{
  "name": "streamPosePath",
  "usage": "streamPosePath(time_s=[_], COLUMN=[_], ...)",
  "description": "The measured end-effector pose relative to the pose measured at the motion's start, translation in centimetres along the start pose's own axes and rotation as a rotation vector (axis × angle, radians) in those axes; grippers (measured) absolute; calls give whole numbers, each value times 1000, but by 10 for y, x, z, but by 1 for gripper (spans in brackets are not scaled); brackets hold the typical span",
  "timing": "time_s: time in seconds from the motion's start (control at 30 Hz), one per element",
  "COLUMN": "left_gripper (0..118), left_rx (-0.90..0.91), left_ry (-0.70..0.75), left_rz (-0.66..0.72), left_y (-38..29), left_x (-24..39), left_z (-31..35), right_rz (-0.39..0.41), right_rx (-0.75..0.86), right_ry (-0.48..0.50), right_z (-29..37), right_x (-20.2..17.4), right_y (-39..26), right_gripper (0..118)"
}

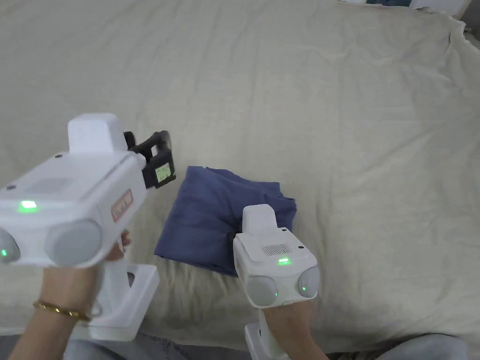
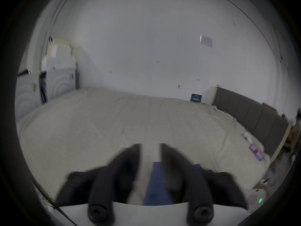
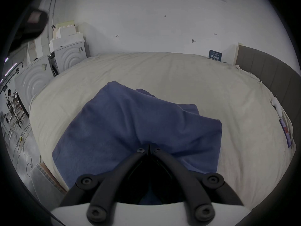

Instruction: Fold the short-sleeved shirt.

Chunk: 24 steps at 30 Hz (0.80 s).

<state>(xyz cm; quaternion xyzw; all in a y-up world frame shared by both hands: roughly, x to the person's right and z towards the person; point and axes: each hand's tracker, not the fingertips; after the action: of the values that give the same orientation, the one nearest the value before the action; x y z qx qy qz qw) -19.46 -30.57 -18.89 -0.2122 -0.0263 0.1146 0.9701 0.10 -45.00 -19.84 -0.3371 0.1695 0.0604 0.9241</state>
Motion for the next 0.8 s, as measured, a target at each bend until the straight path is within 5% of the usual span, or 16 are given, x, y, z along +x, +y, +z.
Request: streamPosePath(time_s=[0.07,0.13,0.4,0.8], left_gripper=[118,118,118,115], left_rx=[-90,-141,-731,-865], left_ry=[-61,-225,-459,-625], left_rz=[89,175,219,315], left_y=[16,30,9,-47], left_x=[-16,-33,-101,-120], left_z=[-21,-37,-134,-189], right_rz=[3,-11,-10,-13], right_rx=[-5,-9,-17,-32], right_ry=[4,9,25,31], right_z=[1,2,-1,-7], right_x=[1,2,10,17], right_y=[1,2,3,4], right_gripper=[0,0,0,0])
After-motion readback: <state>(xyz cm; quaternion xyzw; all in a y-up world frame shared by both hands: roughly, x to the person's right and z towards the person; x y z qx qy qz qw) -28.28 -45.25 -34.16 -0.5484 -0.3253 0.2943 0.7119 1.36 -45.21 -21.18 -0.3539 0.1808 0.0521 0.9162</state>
